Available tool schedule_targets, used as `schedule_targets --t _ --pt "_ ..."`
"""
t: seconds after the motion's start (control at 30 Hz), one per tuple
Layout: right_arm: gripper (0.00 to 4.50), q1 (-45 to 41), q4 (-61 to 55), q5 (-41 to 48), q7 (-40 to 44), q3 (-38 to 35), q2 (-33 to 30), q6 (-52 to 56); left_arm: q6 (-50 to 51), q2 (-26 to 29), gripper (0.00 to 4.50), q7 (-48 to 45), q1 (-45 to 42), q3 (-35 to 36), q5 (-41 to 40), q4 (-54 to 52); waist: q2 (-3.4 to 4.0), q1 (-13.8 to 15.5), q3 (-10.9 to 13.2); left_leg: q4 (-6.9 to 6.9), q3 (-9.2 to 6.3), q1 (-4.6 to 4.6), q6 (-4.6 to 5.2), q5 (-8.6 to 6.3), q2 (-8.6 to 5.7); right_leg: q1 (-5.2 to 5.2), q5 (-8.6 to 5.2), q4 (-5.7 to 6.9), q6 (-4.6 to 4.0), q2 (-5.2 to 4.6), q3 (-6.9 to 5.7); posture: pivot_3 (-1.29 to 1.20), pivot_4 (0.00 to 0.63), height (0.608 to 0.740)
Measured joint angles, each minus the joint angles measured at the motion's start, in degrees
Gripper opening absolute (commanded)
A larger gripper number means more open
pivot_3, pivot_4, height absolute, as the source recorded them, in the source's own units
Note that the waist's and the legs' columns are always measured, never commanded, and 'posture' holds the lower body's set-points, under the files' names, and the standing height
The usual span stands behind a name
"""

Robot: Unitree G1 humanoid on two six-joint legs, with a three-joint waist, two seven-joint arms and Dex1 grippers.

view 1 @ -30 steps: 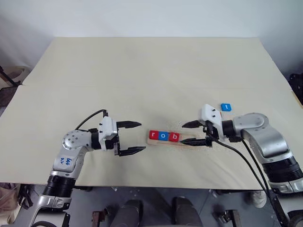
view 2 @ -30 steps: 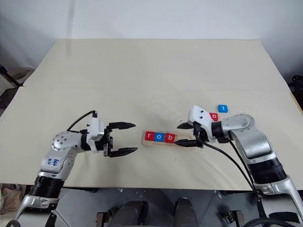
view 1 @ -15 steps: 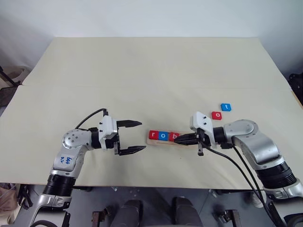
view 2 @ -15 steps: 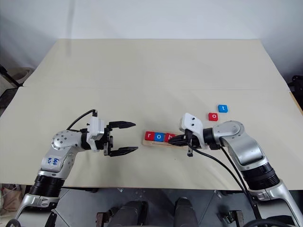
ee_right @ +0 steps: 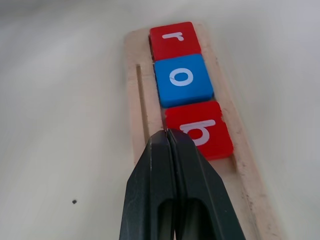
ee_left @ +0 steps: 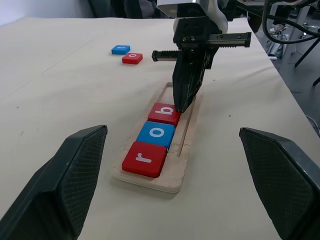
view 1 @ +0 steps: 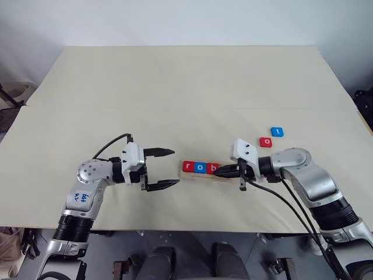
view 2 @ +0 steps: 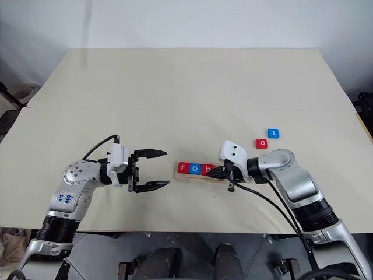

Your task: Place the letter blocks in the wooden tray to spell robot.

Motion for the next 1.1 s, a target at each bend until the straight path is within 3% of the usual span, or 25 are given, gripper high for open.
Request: schedule_targets --t 0.2,0.83,0.97,1.1 --pt "0.03 0.0 -1.4 3.0 1.6 -2.2 -0.9 1.2 0.1 0.0 4.50 0.4 0.0 0.0 0.0 0.0 0.00 0.0 0.0 0.00 -0.01 0.00 0.00 0.00 0.00 0.01 0.00 -0.01 0.00 0.00 -0.01 0.00 0.150 0.740" --pt "0.03 -1.2 5.1 -1.7 -1.4 -1.1 1.8 -2.0 0.1 -0.3 4.50 0.9 -0.5 0.0 0.0 -0.1 0.00 0.0 0.0 0.00 0.00 0.00 0.00 0.00 0.00 0.00 0.00 0.00 0.00 0.00 -0.01 0.00 0.150 0.740" --pt "0.03 -0.2 3.0 -1.4 -0.9 -2.1 -0.5 -2.0 0.2 -0.2 4.50 0.9 -0.5 0.0 0.0 -0.1 0.00 0.0 0.0 0.00 0.00 0.00 0.00 0.00 -0.01 0.00 0.00 0.00 0.00 0.00 0.00 0.00 0.150 0.740" --pt "0.03 3.3 0.2 0.9 -0.8 -8.4 -4.9 -1.2 0.2 0.0 4.50 0.8 -0.4 0.0 0.0 -0.1 -0.01 0.3 0.0 0.02 -0.01 0.00 0.00 0.00 -0.02 0.05 0.00 -0.03 0.00 -0.01 -0.02 0.00 0.150 0.740"
